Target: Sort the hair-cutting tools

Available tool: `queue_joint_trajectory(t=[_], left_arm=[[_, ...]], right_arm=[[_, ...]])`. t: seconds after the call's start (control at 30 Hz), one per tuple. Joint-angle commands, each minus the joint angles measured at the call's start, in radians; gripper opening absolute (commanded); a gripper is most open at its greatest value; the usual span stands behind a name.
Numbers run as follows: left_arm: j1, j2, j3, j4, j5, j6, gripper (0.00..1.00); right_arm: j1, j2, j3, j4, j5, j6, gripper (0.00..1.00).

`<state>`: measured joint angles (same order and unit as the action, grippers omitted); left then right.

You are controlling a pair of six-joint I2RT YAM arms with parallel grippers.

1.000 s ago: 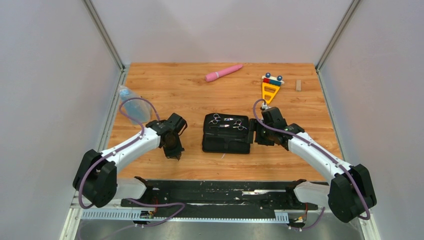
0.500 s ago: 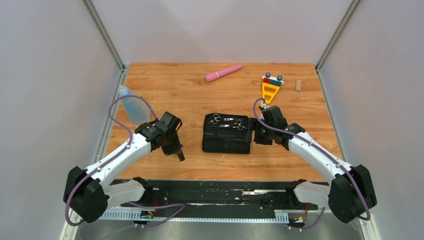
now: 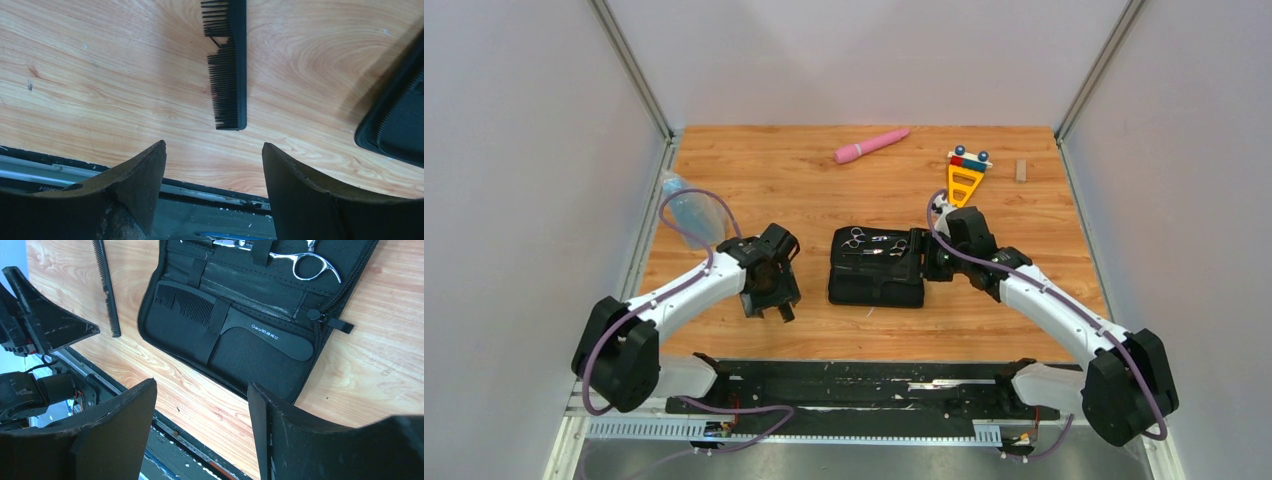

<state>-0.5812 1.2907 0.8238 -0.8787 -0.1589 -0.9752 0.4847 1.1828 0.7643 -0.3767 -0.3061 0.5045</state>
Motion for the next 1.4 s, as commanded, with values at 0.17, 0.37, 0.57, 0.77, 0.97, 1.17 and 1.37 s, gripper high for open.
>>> queue_joint_trajectory(t=[0.17,0.37,0.57,0.77,0.97,1.17,1.37], left_arm=[[-0.002,0.143,0.033,0.088,-0.013,-0.011,0.74],[-0.002,0.206,0.02,0.151,0.002,-0.014,0.68],[-0.002,0.249,-0.009,0.186,0.027,-0.032,0.62],[-0.003,0.296,-0.03,0.217,0.058,-0.041,0.49],[-0.002,0.301,-0.028,0.215,0.063,-0.043,0.34],[-0.002,0.27,-0.031,0.208,0.08,-0.051,0.22],[-0.002,0.214,-0.025,0.185,0.101,-0.063,0.11]], right_arm=[[0.009,0.005,0.016,0.036,0.002,0.009,0.68],[0.009,0.003,0.009,0.032,0.007,0.006,0.68],[0.009,0.001,0.007,0.027,0.017,0.006,0.69],[0.01,0.005,0.009,0.031,0.017,0.0,0.7],[0.021,0.008,0.016,0.062,-0.009,0.001,0.76],[0.069,0.054,0.035,0.126,-0.047,0.037,0.79],[0.144,0.132,0.081,0.17,-0.055,0.065,0.79]])
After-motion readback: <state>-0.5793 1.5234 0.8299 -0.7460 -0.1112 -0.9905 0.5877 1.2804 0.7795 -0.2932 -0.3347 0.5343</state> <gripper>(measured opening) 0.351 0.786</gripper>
